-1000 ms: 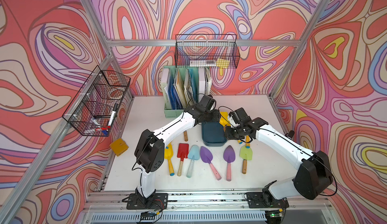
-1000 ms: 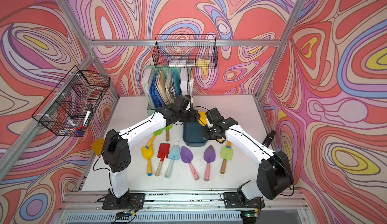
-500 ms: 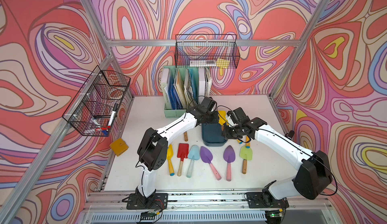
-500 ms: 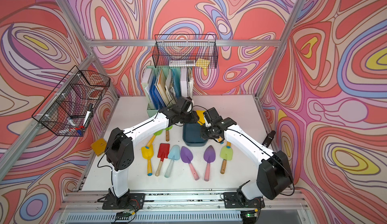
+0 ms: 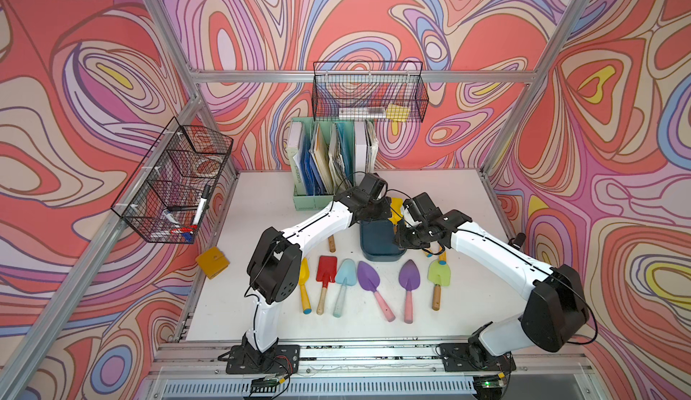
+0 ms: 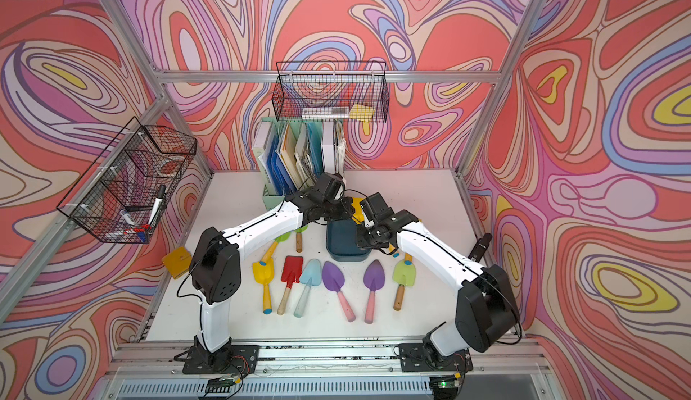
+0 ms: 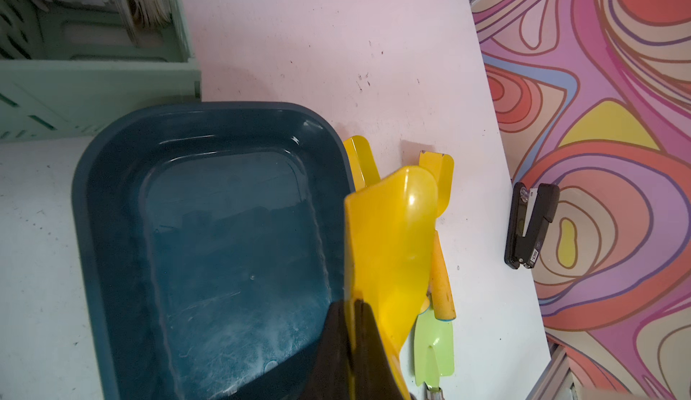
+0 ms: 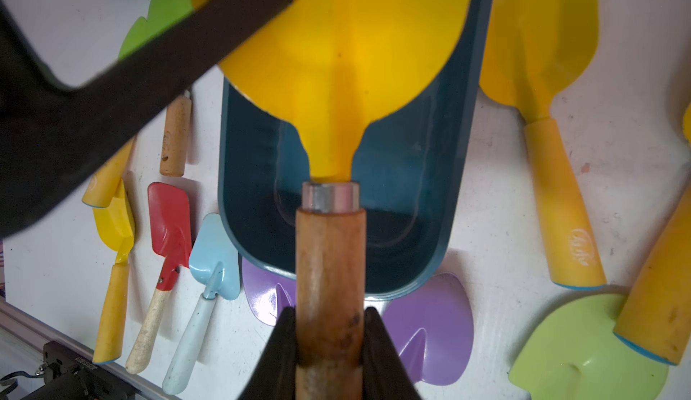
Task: Put the shovel into the storage box
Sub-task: Place the shovel in the storage box.
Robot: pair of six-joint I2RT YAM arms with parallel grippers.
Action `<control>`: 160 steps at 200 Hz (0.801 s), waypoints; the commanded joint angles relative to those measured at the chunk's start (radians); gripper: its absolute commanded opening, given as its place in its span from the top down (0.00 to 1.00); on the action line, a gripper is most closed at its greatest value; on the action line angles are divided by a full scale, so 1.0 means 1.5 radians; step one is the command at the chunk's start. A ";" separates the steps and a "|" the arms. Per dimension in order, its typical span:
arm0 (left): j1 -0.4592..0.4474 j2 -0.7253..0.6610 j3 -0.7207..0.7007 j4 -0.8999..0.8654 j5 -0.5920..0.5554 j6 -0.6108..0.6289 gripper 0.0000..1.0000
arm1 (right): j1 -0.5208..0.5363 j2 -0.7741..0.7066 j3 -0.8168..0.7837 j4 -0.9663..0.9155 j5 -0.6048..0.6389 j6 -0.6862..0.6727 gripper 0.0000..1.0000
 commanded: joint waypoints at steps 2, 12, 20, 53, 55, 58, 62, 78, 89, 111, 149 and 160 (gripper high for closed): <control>-0.004 0.018 -0.004 -0.007 0.007 0.017 1.00 | 0.009 0.000 0.020 0.028 -0.006 -0.009 1.00; -0.004 0.018 -0.005 -0.011 0.006 0.016 1.00 | 0.009 0.001 0.021 0.029 -0.005 -0.008 1.00; -0.004 0.018 -0.006 -0.013 0.004 0.016 1.00 | 0.009 0.001 0.021 0.031 -0.004 -0.007 1.00; -0.004 0.018 -0.011 -0.025 -0.016 0.015 1.00 | 0.008 -0.006 0.025 0.020 0.008 -0.009 0.52; -0.004 0.018 -0.011 -0.026 -0.017 0.015 1.00 | 0.008 -0.007 0.026 0.019 0.009 -0.009 0.50; -0.004 0.018 -0.012 -0.027 -0.019 0.016 1.00 | 0.008 -0.007 0.026 0.017 0.010 -0.010 0.47; -0.004 0.018 -0.012 -0.027 -0.021 0.016 1.00 | 0.008 -0.009 0.025 0.014 0.012 -0.011 0.44; -0.004 0.018 -0.013 -0.034 -0.034 0.016 1.00 | 0.008 -0.021 0.026 0.003 0.020 -0.015 0.35; -0.003 0.019 -0.011 -0.038 -0.042 0.016 1.00 | 0.008 -0.030 0.027 -0.006 0.025 -0.018 0.33; 0.002 0.022 -0.011 -0.043 -0.052 0.018 1.00 | 0.009 -0.055 0.025 -0.030 0.048 -0.023 0.33; 0.014 0.041 -0.002 -0.035 -0.054 0.029 1.00 | 0.008 -0.100 0.010 -0.057 0.082 -0.023 0.33; 0.016 0.051 0.005 -0.032 -0.053 0.035 1.00 | 0.008 -0.106 0.005 -0.060 0.087 -0.023 0.33</control>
